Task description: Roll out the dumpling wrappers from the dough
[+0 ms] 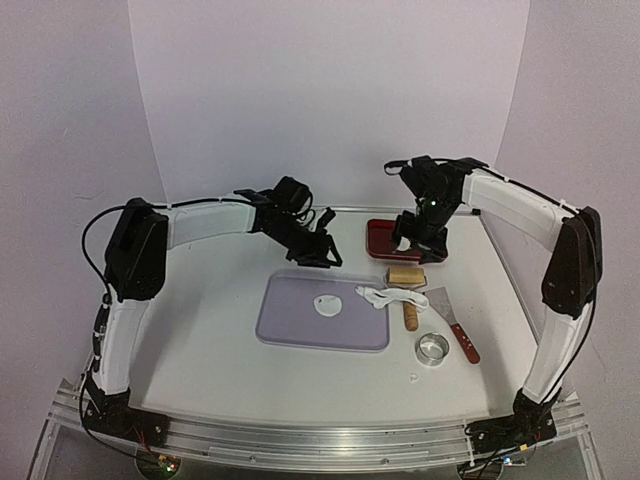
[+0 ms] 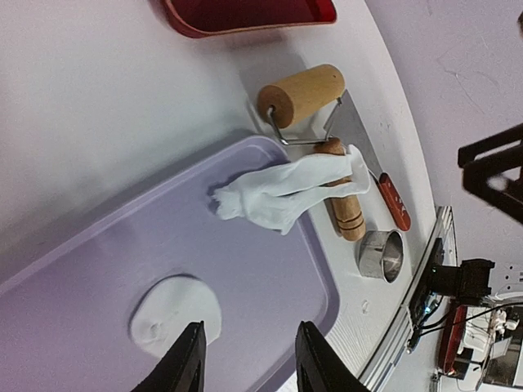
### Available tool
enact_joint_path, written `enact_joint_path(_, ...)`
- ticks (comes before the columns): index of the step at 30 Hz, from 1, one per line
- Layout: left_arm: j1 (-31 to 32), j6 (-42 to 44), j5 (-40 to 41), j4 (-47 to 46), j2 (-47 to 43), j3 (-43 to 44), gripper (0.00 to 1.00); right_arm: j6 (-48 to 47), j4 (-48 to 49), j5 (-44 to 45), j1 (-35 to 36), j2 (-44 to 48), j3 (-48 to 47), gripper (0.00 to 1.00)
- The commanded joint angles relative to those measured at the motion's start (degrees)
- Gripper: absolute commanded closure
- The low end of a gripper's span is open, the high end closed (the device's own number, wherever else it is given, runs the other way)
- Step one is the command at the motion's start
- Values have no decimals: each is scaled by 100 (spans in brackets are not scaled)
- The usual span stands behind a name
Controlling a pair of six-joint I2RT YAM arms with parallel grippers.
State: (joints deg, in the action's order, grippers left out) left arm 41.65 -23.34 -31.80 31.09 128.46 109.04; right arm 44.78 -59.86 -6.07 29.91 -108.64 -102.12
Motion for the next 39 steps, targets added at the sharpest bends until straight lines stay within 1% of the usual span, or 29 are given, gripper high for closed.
enact_joint_path(1,-258,175,297,-91,-1082,-689,61,-287,-744,656,21,790,953,30)
enact_joint_path(4,-293,191,372,-93,-1416,-1148,61,-235,-905,920,-19,1124,1610,30)
enact_joint_path(8,-298,195,362,-55,-1613,-1454,61,-20,-1000,773,-430,1460,2570,29)
enact_joint_path(13,-300,209,298,97,-1664,-1443,61,87,-914,683,-638,1673,3256,27)
enact_joint_path(16,-298,251,281,195,-1656,-1345,61,208,-586,412,-874,1854,3941,25)
enact_joint_path(20,-302,295,234,336,-1639,-1231,61,334,-34,97,-1094,2111,4556,23)
enact_joint_path(25,-297,258,165,401,-1639,-1184,61,311,360,7,-1196,2181,5050,21)
enact_joint_path(30,-298,218,78,455,-1664,-1189,61,251,1002,-121,-1282,2144,5381,21)
enact_joint_path(33,-298,223,46,526,-1664,-1146,61,108,1191,-12,-1377,2016,5425,22)
enact_joint_path(39,-298,236,56,618,-1714,-1128,61,-227,1556,78,-1674,1792,5520,27)
